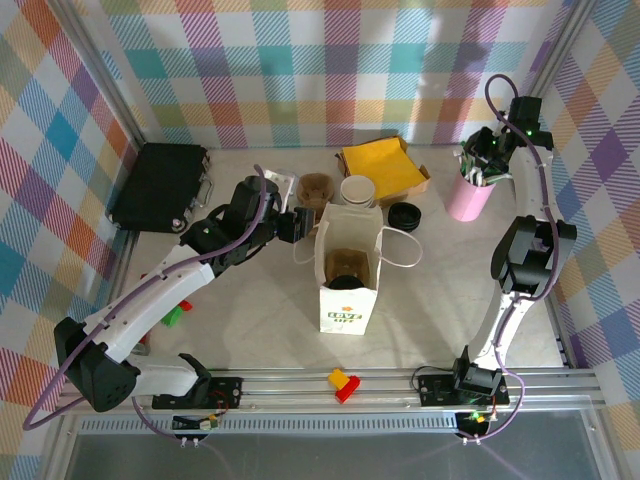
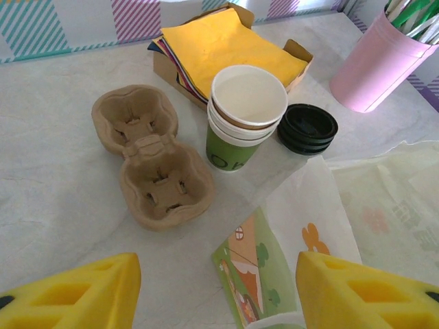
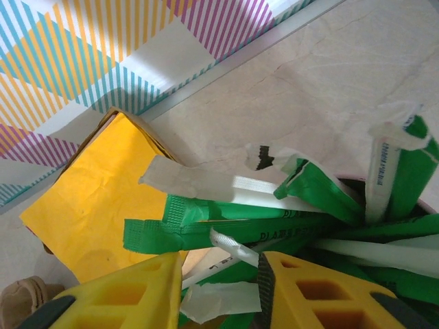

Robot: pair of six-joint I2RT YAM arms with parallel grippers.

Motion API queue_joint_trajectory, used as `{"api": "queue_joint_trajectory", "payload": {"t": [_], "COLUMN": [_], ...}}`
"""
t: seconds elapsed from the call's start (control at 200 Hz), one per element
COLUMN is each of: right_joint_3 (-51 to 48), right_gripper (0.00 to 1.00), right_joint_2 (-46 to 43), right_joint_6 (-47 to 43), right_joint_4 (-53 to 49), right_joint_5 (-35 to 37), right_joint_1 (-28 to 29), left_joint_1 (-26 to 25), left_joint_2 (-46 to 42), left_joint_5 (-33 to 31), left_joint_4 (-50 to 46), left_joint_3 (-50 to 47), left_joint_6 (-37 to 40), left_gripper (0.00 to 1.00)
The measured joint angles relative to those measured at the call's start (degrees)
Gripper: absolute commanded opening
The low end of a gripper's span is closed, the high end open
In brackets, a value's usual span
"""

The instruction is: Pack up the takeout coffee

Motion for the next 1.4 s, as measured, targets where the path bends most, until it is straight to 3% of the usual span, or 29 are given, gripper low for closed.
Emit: {"api": "queue_joint_trajectory", "payload": {"t": [0.255,0.565,1.04,1.1,1.23,1.4], "right_joint_3": [0.0,0.0,-2.4,-3.1,-4.9,-9.4], "right_gripper": [0.23,0.00,0.00,0.11,0.24,0.27], "right_joint_2": [0.0,0.0,-7.5,-9.3,-13.2,-18.7], "right_joint_6": [-0.1,-1.1,-2.0,-2.2,-2.9,-3.9], "right_joint_4": [0.0,0.0,0.0,-0.2,-1.4,-4.2], "right_joint_5": [-0.1,-0.1,0.0,0.0,0.6,2.1], "right_joint_1": [0.0,0.0,0.0,0.0,0.0,0.0], "left_joint_1": [0.0,0.0,0.0,0.0,0.0,0.0], "left_joint_2": [1.0,1.2,1.3,1.3,1.3,0.9], "left_joint_5": [0.5,0.9,0.9,1.0,1.4,2.1], "left_joint_4": [-0.3,-0.4,-1.8,-1.8,-1.8,-1.8], "left_joint_3": [0.1,0.6,1.2,1.2,1.2,1.2], "left_joint_6": [0.0,0.0,-0.9,-0.9,-1.1,-1.2], "left_gripper": [0.61,0.61,0.60,0.60,0.60,0.60]}}
